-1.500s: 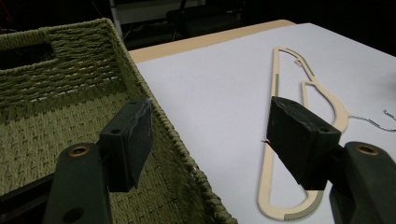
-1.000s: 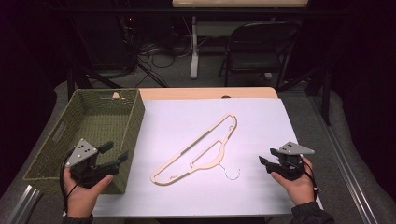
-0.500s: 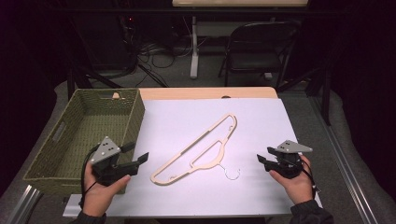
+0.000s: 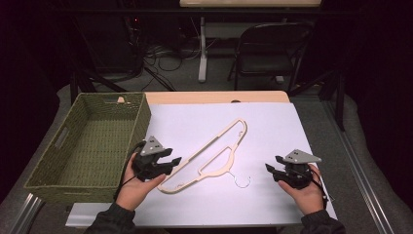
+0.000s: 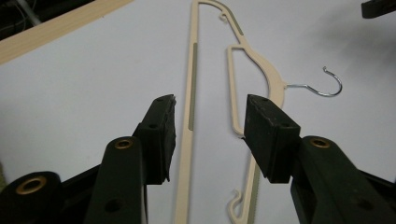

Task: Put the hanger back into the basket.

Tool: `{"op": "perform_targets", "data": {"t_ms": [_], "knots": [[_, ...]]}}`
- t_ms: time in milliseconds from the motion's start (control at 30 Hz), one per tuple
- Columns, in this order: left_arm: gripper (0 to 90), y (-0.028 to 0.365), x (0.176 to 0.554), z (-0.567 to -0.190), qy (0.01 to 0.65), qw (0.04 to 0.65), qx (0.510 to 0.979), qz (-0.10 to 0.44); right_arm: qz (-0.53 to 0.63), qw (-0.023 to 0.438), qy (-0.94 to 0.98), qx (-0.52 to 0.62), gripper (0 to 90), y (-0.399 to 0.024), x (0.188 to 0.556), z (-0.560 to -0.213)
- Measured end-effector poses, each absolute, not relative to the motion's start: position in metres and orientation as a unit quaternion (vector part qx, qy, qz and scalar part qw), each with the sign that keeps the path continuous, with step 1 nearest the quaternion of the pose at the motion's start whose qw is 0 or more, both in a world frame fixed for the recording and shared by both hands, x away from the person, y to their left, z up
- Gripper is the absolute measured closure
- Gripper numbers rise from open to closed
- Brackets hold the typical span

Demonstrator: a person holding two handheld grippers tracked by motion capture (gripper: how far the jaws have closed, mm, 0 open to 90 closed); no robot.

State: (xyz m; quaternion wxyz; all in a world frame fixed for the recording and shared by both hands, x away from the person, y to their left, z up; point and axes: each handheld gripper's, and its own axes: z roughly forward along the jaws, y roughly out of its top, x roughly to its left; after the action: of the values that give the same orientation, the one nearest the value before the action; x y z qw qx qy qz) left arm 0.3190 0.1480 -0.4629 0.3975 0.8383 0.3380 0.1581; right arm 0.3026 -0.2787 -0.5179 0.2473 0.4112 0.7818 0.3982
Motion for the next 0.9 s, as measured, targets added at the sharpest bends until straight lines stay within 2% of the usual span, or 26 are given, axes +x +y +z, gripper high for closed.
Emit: {"op": "perform_targets", "data": {"t_ms": [467,900], "knots": [[63.1,0.107,0.346,-0.491,0.337,0.353,0.864,0.124,0.394,0.25,0.78,0.416,52.1,-0.281,0.301,-0.519],[64.6,0.085,0.366,-0.511,0.342,0.329,0.876,0.081,0.398,0.25,0.776,0.421,52.0,-0.282,0.302,-0.522]]}}
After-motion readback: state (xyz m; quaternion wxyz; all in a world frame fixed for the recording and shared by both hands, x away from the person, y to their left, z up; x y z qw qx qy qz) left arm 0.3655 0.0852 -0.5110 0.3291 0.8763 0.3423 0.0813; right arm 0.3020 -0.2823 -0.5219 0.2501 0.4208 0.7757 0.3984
